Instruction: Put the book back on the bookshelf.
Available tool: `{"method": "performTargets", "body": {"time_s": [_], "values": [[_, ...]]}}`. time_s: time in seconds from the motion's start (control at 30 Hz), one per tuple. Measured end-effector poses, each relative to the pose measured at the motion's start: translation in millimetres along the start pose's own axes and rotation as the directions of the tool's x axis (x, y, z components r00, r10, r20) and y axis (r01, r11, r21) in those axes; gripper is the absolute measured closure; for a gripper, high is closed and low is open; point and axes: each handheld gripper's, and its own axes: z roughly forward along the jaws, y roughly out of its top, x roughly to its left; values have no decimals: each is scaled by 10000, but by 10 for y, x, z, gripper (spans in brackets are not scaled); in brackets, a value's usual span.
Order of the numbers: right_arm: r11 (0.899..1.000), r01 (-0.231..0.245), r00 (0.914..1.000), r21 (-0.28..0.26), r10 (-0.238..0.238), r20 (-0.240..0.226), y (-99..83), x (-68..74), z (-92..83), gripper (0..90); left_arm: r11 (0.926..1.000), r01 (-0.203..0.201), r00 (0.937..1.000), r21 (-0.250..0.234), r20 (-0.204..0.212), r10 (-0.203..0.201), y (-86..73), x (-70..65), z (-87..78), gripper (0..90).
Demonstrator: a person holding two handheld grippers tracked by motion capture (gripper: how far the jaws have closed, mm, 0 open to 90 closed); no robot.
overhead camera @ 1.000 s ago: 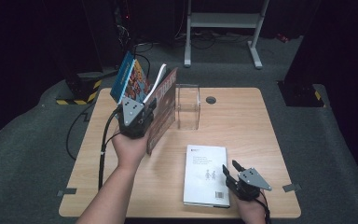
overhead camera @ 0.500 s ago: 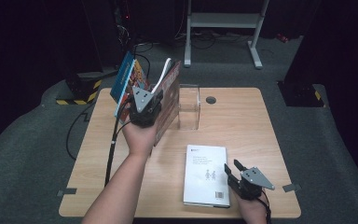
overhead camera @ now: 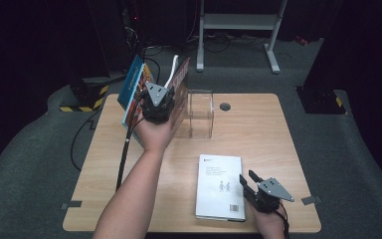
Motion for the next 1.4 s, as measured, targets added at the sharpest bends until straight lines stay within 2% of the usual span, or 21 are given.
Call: {"method": "performTargets", "body": {"time_s": [0.4, 0.8, 1.27, 1.4], "values": [[9999, -160, 9998, -33, 160, -105, 1, 8, -7, 590, 9991, 401, 9991, 145, -149, -399, -102, 53, 200, 838], [9995, -319, 9994, -49, 319, -137, -10, -19, -25, 595, 9982, 600, 9980, -57, -214, -601, -109, -25, 390, 838], [9994, -332, 9992, -26, 332, -206, -19, -12, -20, 599, 9964, 843, 9962, -76, -201, -844, -230, -118, 471, 838], [9995, -323, 9993, -20, 323, -202, -18, 4, -24, 600, 9940, 1073, 9940, -225, -183, -1077, -250, -131, 478, 837]]}}
